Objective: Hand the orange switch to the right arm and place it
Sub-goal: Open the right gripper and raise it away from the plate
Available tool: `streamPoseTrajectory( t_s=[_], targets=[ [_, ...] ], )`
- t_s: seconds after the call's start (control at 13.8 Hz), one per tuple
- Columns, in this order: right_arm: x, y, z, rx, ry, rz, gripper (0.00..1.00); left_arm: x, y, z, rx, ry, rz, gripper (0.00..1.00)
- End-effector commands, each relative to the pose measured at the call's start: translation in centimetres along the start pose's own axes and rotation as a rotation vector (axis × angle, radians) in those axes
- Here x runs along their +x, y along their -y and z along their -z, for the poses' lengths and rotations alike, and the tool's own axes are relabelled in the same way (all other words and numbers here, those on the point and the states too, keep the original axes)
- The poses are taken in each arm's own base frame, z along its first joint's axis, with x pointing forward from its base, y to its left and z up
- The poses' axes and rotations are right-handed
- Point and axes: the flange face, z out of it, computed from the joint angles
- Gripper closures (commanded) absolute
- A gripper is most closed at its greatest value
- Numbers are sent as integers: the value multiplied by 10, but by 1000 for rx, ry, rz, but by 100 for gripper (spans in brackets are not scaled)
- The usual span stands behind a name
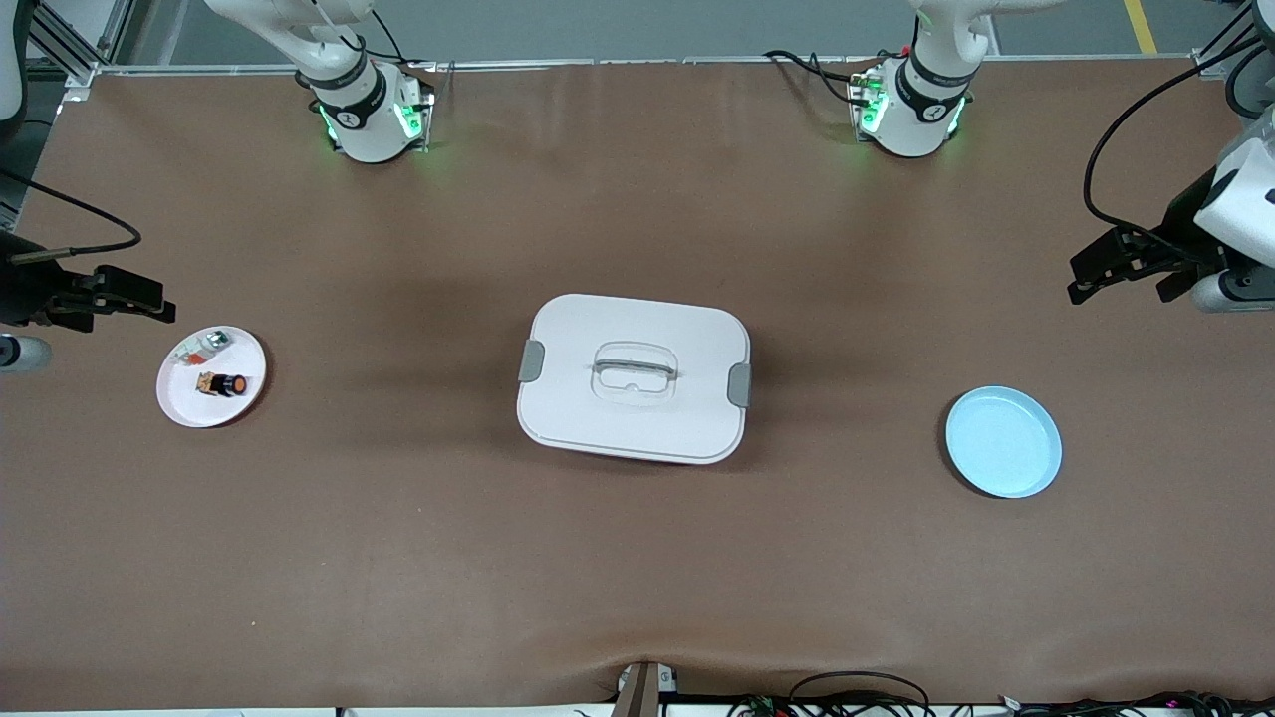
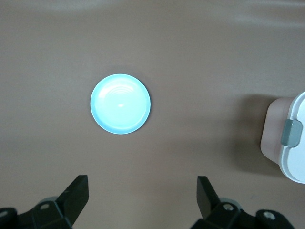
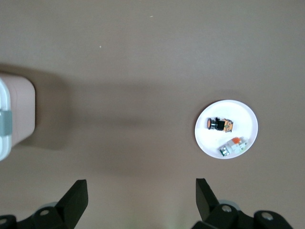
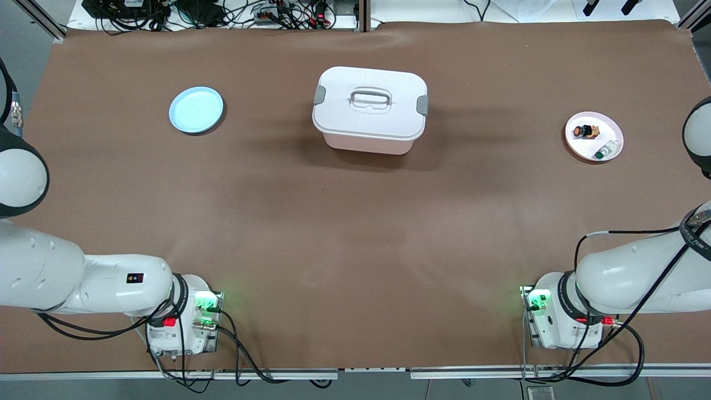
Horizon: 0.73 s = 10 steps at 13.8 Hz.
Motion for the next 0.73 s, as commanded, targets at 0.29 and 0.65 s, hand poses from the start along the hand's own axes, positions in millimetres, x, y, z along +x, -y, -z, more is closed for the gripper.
streamPoseTrajectory(
  t_s=[0.29,0.65],
  targets=[
    [-25,1,33,-5,-16,-67,0,2,3,5,10,4,-3,0],
    [-47,-5,61,-20,-59,64,0,2,4,5,13,3,-7,0]
  ],
)
